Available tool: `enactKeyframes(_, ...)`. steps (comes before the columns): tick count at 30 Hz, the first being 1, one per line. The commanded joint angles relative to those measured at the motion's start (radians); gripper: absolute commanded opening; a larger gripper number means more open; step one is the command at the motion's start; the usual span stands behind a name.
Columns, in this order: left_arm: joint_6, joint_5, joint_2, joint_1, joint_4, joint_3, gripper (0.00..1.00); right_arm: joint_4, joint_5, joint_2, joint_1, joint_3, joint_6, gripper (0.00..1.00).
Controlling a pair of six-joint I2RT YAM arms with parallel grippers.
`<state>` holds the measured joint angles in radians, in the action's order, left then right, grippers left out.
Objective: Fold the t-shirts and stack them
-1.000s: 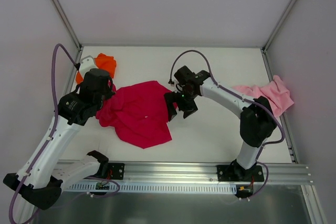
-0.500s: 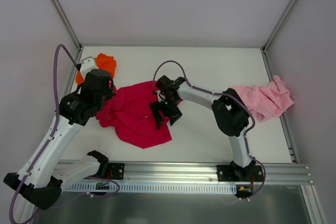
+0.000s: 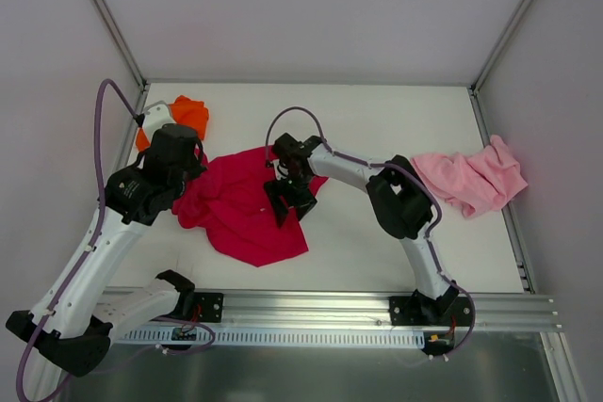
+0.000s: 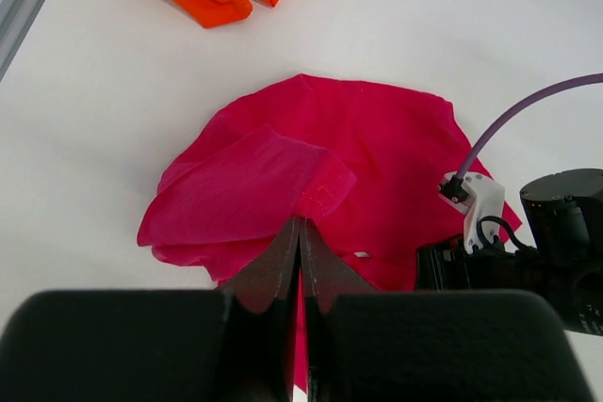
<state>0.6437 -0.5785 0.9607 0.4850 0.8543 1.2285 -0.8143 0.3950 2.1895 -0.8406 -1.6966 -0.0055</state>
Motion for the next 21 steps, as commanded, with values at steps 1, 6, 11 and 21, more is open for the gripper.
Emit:
enactKeyframes(1,-0.001,-0.020,-0.011,0.009,0.008,0.040,0.00,-0.016,-0.013,0.021,-0.005,-0.067,-0.019,0.70)
enactKeyframes(6,0.005,-0.004,-0.011,0.009,0.003,0.040,0.00,-0.069,-0.093,-0.023,-0.006,-0.112,-0.054,0.74)
enactKeyframes(11,0.004,-0.001,-0.007,0.009,-0.014,0.032,0.00,-0.161,-0.094,-0.056,-0.006,-0.192,-0.067,0.74)
enactKeyframes(21,-0.004,0.002,-0.017,0.009,-0.041,0.008,0.00,-0.109,-0.004,-0.100,-0.035,-0.129,-0.013,0.73)
